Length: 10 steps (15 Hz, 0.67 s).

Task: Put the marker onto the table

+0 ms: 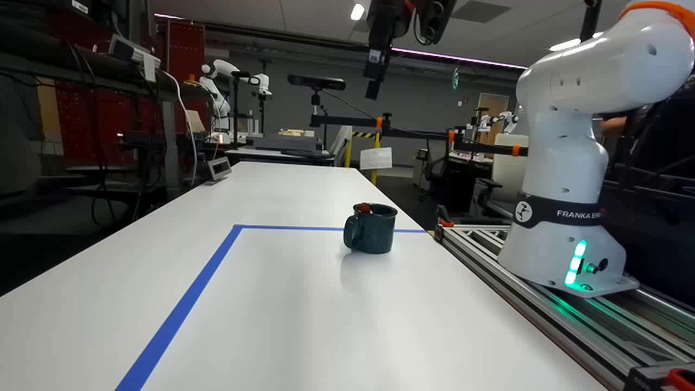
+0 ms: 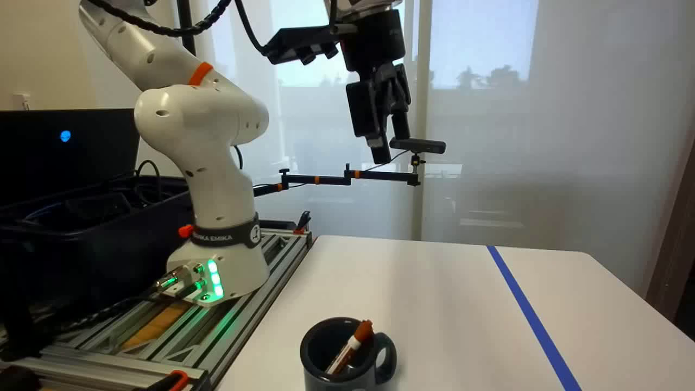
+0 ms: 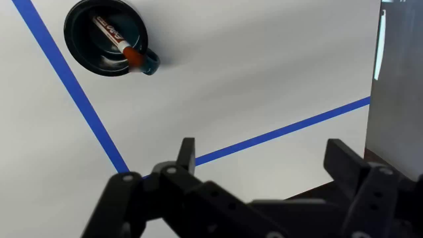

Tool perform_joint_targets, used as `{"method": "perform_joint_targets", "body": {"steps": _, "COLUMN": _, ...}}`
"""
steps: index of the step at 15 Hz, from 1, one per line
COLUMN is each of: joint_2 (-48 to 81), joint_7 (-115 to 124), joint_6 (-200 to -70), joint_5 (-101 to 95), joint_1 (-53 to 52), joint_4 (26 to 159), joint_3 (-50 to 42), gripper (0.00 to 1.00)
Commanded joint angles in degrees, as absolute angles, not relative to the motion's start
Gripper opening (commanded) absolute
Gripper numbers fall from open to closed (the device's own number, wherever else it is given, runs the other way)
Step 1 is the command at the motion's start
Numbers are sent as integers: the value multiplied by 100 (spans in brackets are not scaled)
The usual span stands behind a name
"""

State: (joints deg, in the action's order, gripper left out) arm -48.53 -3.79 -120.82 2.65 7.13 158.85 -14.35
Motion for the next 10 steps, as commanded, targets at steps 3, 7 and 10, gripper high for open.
{"method": "perform_joint_targets", "body": {"steps": 3, "joint_2": -4833, "joint_7": -448, "joint_6": -12063, "joint_5": 349, "joint_1": 807, "joint_4": 15870, "joint_3": -1348, "gripper": 100}}
{"method": "perform_joint_targets", "body": {"steps": 7, "joint_2": -4833, "joint_7": -448, "joint_6": -12063, "joint_5": 349, "joint_1": 807, "joint_4": 15869, "joint_3": -1348, "gripper": 100}}
{"method": "perform_joint_targets", "body": {"steps": 10, "joint_2": -4585, "joint_7": -1159, "joint_6": -11489, "joint_5": 54, "joint_1": 651, "joint_4": 15646, "joint_3": -1449, "gripper": 100}}
